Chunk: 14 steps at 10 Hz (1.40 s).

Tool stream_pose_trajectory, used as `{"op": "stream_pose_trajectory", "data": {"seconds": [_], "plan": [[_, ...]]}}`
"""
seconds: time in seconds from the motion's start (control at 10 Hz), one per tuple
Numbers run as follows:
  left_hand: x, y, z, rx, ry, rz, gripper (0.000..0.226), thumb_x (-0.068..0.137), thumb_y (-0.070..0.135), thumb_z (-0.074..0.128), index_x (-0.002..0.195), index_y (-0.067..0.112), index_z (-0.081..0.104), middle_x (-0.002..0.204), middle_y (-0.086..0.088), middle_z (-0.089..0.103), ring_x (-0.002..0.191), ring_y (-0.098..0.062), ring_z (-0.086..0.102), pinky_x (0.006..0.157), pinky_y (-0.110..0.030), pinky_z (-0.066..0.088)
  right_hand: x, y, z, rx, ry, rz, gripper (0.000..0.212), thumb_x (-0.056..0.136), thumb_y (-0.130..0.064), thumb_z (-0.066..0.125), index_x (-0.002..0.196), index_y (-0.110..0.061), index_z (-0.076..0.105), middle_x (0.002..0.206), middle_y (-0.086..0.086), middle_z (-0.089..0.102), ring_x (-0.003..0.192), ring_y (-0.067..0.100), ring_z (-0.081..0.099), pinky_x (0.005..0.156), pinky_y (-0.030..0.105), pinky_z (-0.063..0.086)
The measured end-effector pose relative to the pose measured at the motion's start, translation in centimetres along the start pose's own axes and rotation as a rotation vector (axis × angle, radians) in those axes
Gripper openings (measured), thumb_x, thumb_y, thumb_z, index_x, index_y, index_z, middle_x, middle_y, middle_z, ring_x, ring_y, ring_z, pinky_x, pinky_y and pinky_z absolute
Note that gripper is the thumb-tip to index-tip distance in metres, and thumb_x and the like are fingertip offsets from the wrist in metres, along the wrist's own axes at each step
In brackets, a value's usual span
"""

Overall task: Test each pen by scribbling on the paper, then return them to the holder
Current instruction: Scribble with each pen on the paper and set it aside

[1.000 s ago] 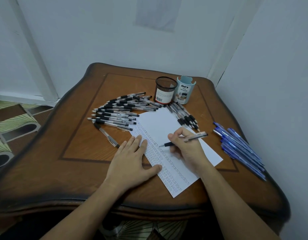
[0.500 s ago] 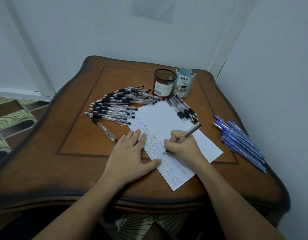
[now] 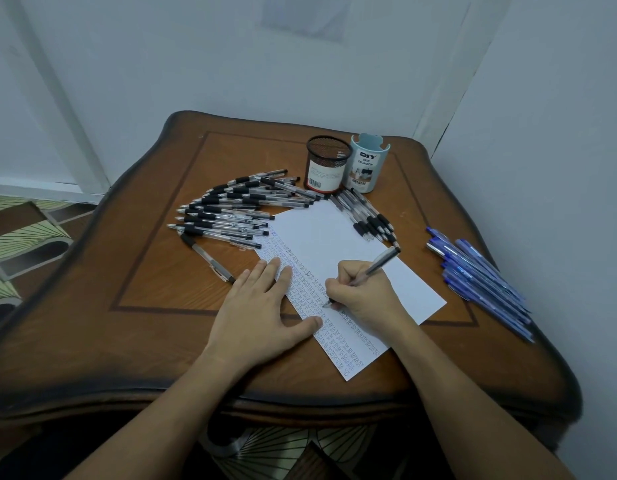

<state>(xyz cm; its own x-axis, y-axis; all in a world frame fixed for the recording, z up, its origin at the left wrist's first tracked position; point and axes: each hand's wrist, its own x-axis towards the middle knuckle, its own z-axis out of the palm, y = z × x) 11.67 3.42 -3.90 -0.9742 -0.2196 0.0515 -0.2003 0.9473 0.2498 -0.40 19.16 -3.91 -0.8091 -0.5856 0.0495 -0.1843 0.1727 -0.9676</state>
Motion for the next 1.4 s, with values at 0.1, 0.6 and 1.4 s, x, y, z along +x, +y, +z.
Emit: {"op": "stream_pose_trajectory", "data": {"seconds": [0.1,0.6,1.4], "plan": [[-0.05,0.06,0.02,0.001,-0.002,0.001,0.112,0.065,0.090,0.006,0.157,0.027,0.012,0.165,0.002,0.000,0.151,-0.014,-0.002,0.119,-0.032,-0.006,0.13,-0.08,-0.18,0.038,-0.003,0.008,0.044,0.075,-0.007,0.065,0.050,-0.022,0.034,0.053,-0.002,0.030,0.050,0.011,0.044,0.056,0.033,0.044],[0.02,0.04,0.02,0.008,-0.011,-0.002,0.113,0.064,0.090,0.004,0.157,0.027,0.011,0.165,0.003,-0.001,0.151,-0.014,-0.003,0.120,-0.033,-0.005,-0.09,-0.44,-0.25,-0.009,0.031,-0.009,0.047,0.081,-0.004,0.063,0.051,-0.023,0.032,0.054,0.000,0.028,0.049,0.009,0.044,0.060,0.037,0.046],[0.04,0.07,0.06,-0.008,-0.005,-0.003,0.112,0.064,0.089,0.007,0.157,0.026,0.013,0.165,0.002,0.001,0.151,-0.014,-0.001,0.120,-0.033,-0.004,-0.31,-0.81,-0.23,-0.087,0.063,-0.032,0.047,0.086,0.004,0.061,0.055,-0.015,0.032,0.054,0.000,0.028,0.048,0.008,0.043,0.053,0.028,0.045]]}}
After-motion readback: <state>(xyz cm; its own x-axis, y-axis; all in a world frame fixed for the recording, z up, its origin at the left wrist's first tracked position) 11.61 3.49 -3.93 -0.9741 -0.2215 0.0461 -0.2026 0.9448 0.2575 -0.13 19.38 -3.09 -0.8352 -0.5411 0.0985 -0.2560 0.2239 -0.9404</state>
